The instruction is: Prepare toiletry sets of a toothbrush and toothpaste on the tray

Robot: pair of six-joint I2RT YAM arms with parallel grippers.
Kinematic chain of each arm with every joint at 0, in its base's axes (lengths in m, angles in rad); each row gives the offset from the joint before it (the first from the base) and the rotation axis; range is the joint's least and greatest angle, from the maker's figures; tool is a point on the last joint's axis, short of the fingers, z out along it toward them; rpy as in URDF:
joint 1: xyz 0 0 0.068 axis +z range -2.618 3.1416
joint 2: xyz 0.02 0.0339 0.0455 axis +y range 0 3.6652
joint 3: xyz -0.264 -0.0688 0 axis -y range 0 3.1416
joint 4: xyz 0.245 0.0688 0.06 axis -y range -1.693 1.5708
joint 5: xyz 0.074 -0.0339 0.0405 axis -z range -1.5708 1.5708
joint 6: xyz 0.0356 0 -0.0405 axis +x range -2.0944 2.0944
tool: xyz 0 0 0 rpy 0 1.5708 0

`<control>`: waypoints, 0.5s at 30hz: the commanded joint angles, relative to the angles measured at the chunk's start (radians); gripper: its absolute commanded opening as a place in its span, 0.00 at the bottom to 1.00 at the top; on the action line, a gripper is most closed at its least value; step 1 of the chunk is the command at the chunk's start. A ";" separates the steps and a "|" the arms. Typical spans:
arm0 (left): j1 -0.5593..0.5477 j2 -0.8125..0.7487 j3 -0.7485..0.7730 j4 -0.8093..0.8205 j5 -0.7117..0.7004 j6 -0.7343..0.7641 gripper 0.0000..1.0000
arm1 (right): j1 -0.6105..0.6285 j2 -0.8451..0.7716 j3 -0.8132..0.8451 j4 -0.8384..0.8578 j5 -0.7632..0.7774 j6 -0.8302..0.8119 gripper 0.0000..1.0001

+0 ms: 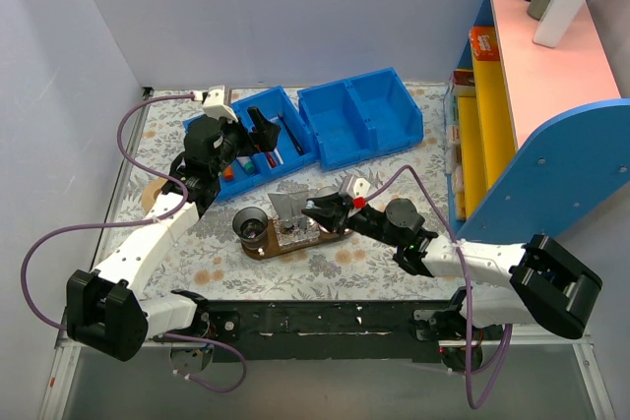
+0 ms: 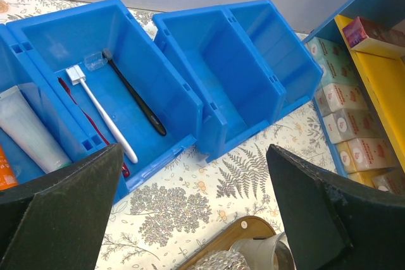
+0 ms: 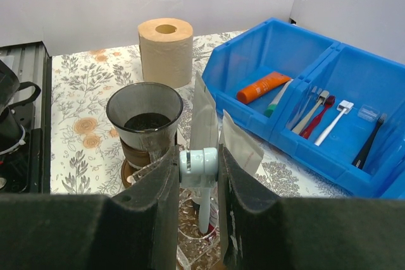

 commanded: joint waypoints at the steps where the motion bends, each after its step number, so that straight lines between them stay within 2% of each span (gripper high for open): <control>1: 0.004 0.000 -0.003 0.011 0.005 0.013 0.98 | 0.008 0.008 -0.008 0.087 0.020 0.006 0.01; 15: 0.004 0.009 -0.003 0.015 0.017 0.012 0.98 | 0.006 -0.021 -0.053 0.086 0.031 0.010 0.10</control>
